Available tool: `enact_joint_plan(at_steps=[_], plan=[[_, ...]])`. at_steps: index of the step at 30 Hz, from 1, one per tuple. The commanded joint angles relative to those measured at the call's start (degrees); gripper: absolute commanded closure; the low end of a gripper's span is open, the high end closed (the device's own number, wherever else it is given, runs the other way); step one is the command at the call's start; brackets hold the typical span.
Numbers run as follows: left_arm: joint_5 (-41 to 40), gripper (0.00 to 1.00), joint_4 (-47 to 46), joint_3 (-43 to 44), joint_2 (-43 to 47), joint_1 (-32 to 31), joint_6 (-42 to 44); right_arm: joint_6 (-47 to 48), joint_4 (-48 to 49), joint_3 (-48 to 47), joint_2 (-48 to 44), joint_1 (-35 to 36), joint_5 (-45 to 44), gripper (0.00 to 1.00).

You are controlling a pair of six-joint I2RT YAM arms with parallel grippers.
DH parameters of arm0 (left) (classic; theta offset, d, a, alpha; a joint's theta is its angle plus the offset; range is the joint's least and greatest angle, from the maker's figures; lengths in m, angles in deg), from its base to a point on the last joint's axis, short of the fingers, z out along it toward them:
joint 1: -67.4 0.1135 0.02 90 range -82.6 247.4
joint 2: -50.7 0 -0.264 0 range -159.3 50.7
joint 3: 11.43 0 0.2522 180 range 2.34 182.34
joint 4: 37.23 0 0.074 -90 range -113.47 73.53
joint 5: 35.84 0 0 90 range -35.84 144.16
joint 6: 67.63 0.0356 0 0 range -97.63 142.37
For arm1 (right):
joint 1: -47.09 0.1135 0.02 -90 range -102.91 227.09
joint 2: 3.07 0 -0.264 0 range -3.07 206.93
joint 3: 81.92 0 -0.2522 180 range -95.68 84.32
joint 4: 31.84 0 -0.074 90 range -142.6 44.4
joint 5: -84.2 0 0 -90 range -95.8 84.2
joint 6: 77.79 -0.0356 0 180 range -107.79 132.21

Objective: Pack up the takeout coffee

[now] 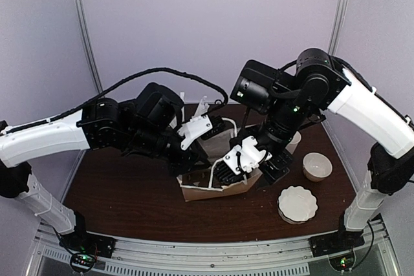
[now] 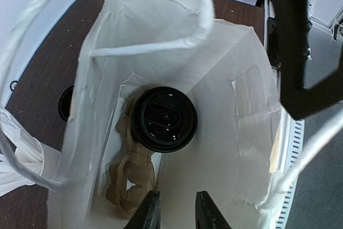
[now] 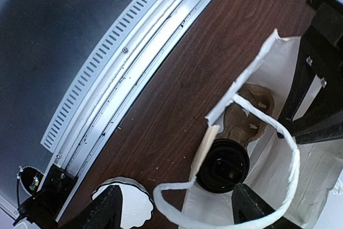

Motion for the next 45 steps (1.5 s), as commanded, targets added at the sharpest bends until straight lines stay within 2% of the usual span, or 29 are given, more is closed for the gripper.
enact_joint_plan(at_steps=[1, 6, 8, 13, 19, 27, 34, 35, 36, 42, 45], plan=[[2.04, 0.74, -3.75, 2.16, -2.09, 0.54, 0.75, 0.89, -6.26, -0.04, -1.63, 1.17, 5.21, 0.26], [4.18, 0.70, -5.15, 3.28, -5.13, 0.64, 2.65, 1.05, -6.31, -1.05, -1.45, 3.76, 5.02, 0.25], [5.01, 0.67, -4.91, 4.44, -7.02, 0.72, 5.91, 1.01, -5.91, -0.86, -1.12, 4.25, 4.42, 0.25], [8.95, 0.63, -0.47, 12.55, -13.95, 3.45, 6.18, 0.86, -4.71, 1.01, -0.92, 4.38, 2.85, 0.24], [11.80, 0.42, 1.15, 15.58, -18.24, 4.86, 8.78, 0.69, -4.41, 1.05, -1.96, 4.72, 1.85, 0.24], [11.05, 0.26, 1.21, 17.04, -23.05, 4.92, 14.77, 0.95, -4.71, 1.05, -1.51, 5.06, 1.69, 0.24], [8.09, 0.19, 0.52, 18.15, -27.25, 4.87, 18.47, 0.94, -5.18, -0.21, -0.64, 5.65, 1.93, 0.24], [8.24, 0.16, 0.46, 18.44, -27.92, 4.86, 18.79, 0.90, -5.18, -0.17, -0.61, 5.68, 1.94, 0.24], [8.09, 0.04, 0.45, 18.74, -28.58, 4.87, 19.07, 0.87, -5.22, -0.13, -0.47, 5.68, 1.93, 0.24], [5.54, 0.02, 0.22, 19.72, -31.00, 4.77, 20.87, 0.64, -5.17, -0.10, -0.03, 5.68, 1.89, 0.24], [4.38, 0.07, 1.73, 20.83, -31.95, 4.84, 21.56, 0.62, -5.15, -0.37, 0.17, 5.68, 1.65, 0.24]])
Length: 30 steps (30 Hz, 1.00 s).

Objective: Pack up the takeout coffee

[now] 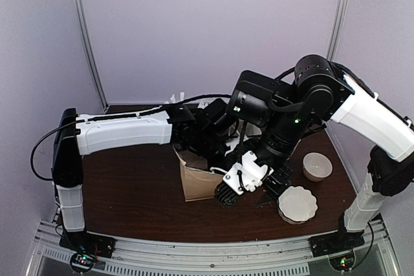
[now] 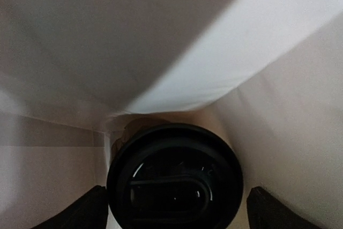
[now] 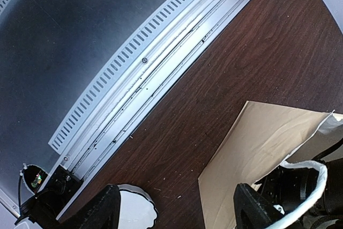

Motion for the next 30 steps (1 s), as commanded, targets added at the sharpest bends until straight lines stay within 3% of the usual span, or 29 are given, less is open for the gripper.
enact_joint_plan(at_steps=[1, 9, 10, 11, 12, 18, 21, 24, 30], plan=[[-2.02, 0.10, 1.53, 3.30, -2.06, -0.18, 2.43, 0.05, -4.95, -1.18, 0.68, 0.28, -0.58, 0.24], [0.12, 0.29, 5.66, 4.62, 0.98, -0.11, 1.26, 0.45, -5.86, -3.64, 0.02, 0.18, -4.56, 0.21], [0.13, 0.31, 6.19, 4.73, 1.28, -0.08, 1.18, 0.60, -6.17, -4.56, -0.26, 0.06, -5.35, 0.18], [0.14, 0.33, 6.47, 4.95, 1.69, -0.08, 0.88, 0.73, -6.51, -5.64, -0.38, -0.23, -6.37, 0.04], [0.14, 0.35, 6.53, 4.96, 2.14, -0.12, 0.60, 0.90, -6.87, -7.29, -0.48, -0.62, -7.39, 0.01], [2.17, 0.43, 7.79, 6.05, 4.39, -0.08, -0.73, 1.89, -9.09, -21.39, -0.92, -7.54, -8.24, 0.00], [3.78, 0.43, 8.23, 6.69, 6.47, -0.10, -2.25, 1.72, -7.79, -23.28, -2.64, -13.53, -6.93, 0.01], [5.40, 0.43, 9.06, 7.79, 8.74, 0.00, -3.75, 1.45, -5.16, -18.81, -4.92, -22.38, -1.41, 0.01], [6.93, 0.44, 12.25, 11.72, 11.52, 0.65, -5.36, 0.66, 8.21, 8.11, -12.35, -33.67, 6.70, 0.00]])
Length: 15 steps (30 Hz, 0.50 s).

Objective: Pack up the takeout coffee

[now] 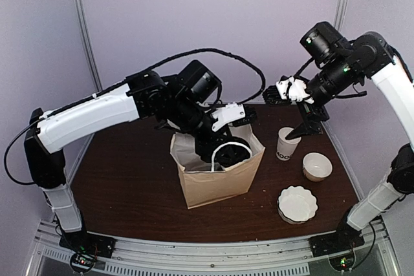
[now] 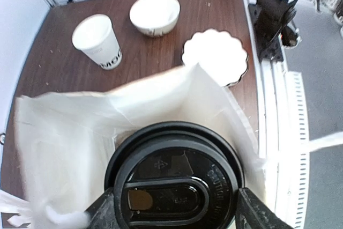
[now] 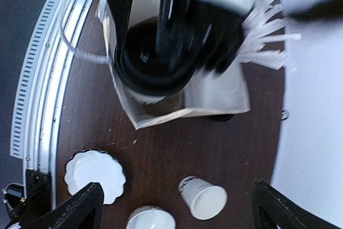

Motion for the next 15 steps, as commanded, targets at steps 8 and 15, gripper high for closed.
enact_joint_plan(at_steps=[8, 15], plan=[[5.65, 0.43, 6.04, 9.50, 6.10, 2.87, -4.01, -3.54, 8.81, 18.93, -2.65, -6.11, 12.51, 0.00], [4.77, 0.42, 6.62, 13.91, 9.12, 5.88, -7.15, -4.66, 10.58, 19.89, -2.49, -6.15, 13.88, 0.01]])
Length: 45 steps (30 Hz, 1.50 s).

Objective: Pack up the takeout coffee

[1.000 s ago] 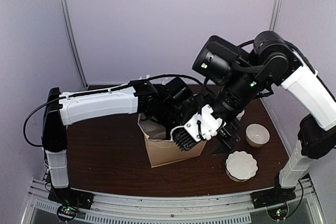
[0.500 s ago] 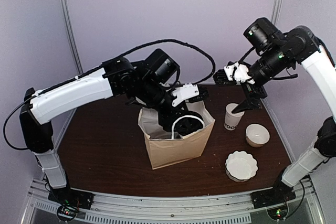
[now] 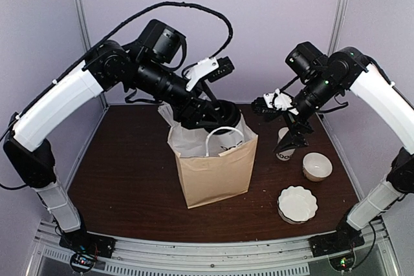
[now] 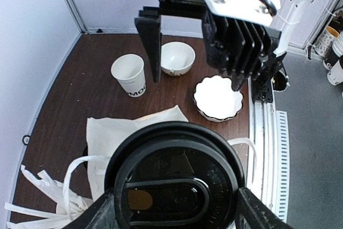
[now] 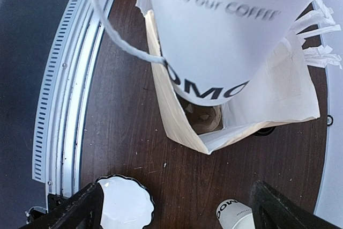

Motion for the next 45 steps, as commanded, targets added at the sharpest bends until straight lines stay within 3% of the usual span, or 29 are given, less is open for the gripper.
enact_joint_plan(at_steps=[1, 10, 12, 14, 17, 24, 32, 39, 45], plan=[[-0.10, 0.42, 0.77, 3.77, 3.51, 1.64, -2.59, -1.33, 2.14, 0.71, -1.31, -0.21, 2.68, 0.01], [-9.99, 0.37, 5.31, 13.25, 8.89, 2.22, -2.76, -2.21, 2.10, -1.39, -1.01, -0.29, 1.98, 0.01], [-15.93, 0.36, 6.69, 13.58, 11.30, 2.29, -2.81, -2.35, 2.16, -1.41, -1.04, -0.29, 1.67, 0.00], [-27.78, 0.36, 9.65, 12.82, 13.41, 2.73, -2.86, -2.60, 2.21, -1.30, -1.22, -0.29, 1.55, 0.01], [-36.72, 0.36, 13.65, 6.02, 17.39, 6.67, -6.07, -3.21, 2.44, -1.24, -1.34, -0.29, 1.53, 0.00], [-30.85, 0.35, 11.25, -21.98, 27.33, 18.28, -19.42, -3.51, 2.58, -1.72, -1.12, -0.30, 1.98, 0.00], [-22.60, 0.36, -6.81, -49.02, 31.35, 24.08, -26.14, -4.35, 3.24, -1.07, -0.83, -0.27, 3.07, 0.01], [-18.10, 0.35, -19.34, -60.54, 30.16, 25.70, -29.66, -6.81, 5.10, -0.11, -1.11, -0.03, 4.04, 0.01], [-17.74, 0.27, -22.36, -63.28, 27.55, 25.85, -30.10, -10.05, 8.72, 1.14, -0.78, 1.11, 3.63, 0.01]])
